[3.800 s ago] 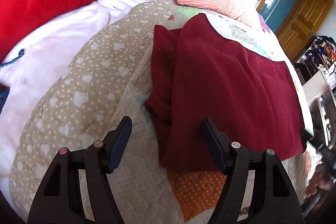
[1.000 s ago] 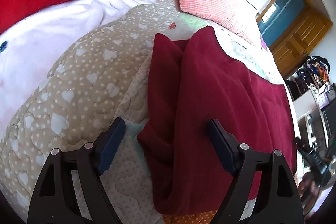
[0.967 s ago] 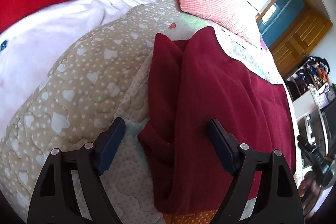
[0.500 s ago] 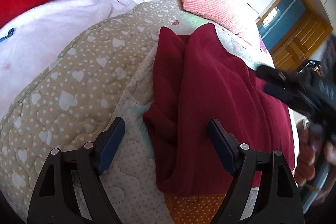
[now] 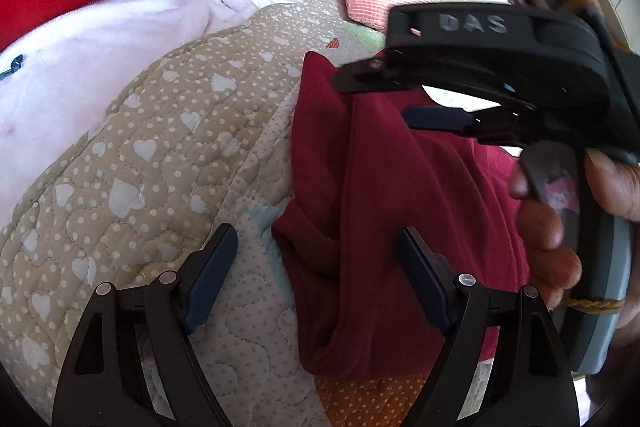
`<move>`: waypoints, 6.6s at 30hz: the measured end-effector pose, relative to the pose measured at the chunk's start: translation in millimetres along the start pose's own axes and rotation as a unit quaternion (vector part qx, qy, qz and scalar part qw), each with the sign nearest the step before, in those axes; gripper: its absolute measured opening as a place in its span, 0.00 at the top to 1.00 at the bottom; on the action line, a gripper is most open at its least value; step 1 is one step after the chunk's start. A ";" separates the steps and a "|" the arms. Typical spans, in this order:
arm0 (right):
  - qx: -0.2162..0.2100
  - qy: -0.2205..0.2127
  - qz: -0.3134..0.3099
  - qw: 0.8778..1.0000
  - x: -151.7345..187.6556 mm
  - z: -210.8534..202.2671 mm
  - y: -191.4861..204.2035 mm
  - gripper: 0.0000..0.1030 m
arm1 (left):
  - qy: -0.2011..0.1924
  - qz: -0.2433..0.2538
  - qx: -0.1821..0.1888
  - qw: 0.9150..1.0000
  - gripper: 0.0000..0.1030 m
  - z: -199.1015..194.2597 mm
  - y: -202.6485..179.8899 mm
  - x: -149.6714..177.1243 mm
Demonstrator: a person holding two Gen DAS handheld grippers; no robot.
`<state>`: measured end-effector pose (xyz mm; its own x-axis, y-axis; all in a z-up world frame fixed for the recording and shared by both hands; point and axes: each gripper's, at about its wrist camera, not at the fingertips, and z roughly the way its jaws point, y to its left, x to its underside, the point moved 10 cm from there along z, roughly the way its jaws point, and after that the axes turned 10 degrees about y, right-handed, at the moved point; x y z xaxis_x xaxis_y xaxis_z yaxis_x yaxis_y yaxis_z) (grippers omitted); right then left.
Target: Fold small clothes
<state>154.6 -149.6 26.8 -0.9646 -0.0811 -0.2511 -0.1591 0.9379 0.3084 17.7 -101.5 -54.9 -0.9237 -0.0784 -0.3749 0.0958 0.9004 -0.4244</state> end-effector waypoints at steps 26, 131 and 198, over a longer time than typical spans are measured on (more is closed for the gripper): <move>0.024 -0.005 -0.056 0.998 -9.1 2.0 5.0 0.76 | -0.021 -0.026 0.026 0.999 0.14 -5.4 -7.0 1.2; 0.035 -0.221 0.197 0.955 224.7 -152.9 -234.8 0.40 | 0.040 0.157 0.059 0.985 0.20 27.6 -214.5 27.1; 0.138 -0.260 0.085 0.952 306.7 -208.5 -68.6 0.44 | -0.108 0.210 -0.088 0.968 0.38 -119.0 -169.4 100.0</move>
<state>-174.2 -309.2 120.0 -0.7261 0.1896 -0.6609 0.1194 0.9814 0.1505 -135.1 -210.9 77.6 -0.7163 0.2404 -0.6551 0.3642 0.9296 -0.0571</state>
